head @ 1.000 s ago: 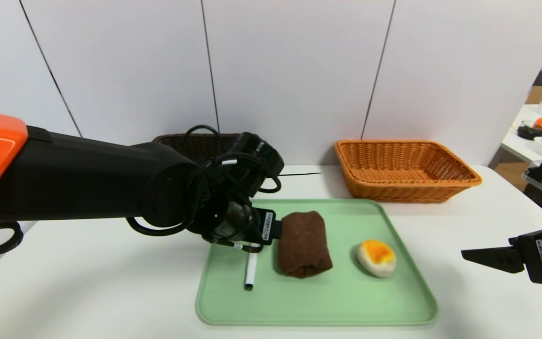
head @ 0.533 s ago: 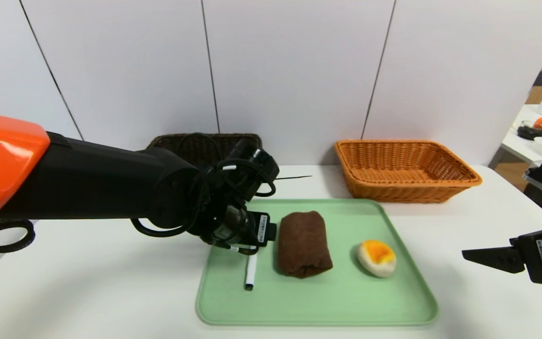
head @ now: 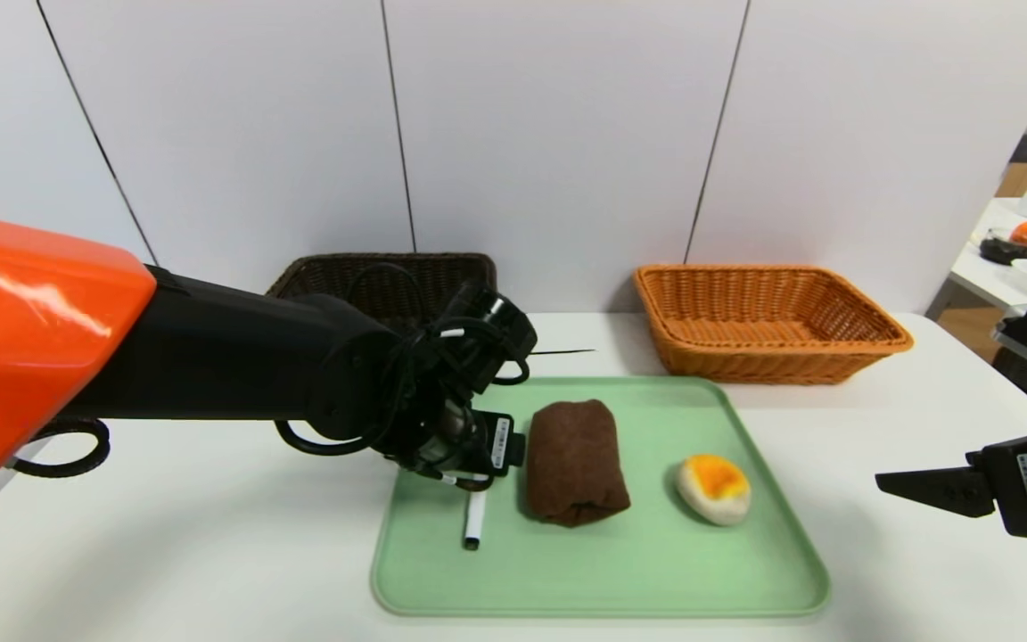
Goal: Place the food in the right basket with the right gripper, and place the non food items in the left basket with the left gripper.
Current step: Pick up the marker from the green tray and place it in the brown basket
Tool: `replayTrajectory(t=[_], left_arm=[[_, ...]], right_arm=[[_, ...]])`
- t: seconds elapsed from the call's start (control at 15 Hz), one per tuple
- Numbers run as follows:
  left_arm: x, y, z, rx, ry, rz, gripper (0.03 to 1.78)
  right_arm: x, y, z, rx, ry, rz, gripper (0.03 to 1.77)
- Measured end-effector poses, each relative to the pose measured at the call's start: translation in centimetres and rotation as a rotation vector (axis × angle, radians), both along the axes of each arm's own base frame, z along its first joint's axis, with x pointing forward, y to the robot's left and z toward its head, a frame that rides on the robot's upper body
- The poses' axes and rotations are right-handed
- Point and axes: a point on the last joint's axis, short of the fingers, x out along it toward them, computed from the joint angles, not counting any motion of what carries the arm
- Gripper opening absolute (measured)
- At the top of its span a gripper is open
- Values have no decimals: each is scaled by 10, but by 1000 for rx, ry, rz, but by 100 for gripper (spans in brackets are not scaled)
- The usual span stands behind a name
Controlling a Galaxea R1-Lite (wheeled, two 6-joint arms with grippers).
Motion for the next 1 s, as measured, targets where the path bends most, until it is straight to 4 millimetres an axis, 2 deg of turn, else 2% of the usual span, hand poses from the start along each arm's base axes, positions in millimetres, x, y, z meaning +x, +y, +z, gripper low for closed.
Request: replayTrajectory(t=[1.0], left_arm=[[2,-4,-8,17,13,-1,169]], right_arm=[[0,0,-1,2,2,2,170]])
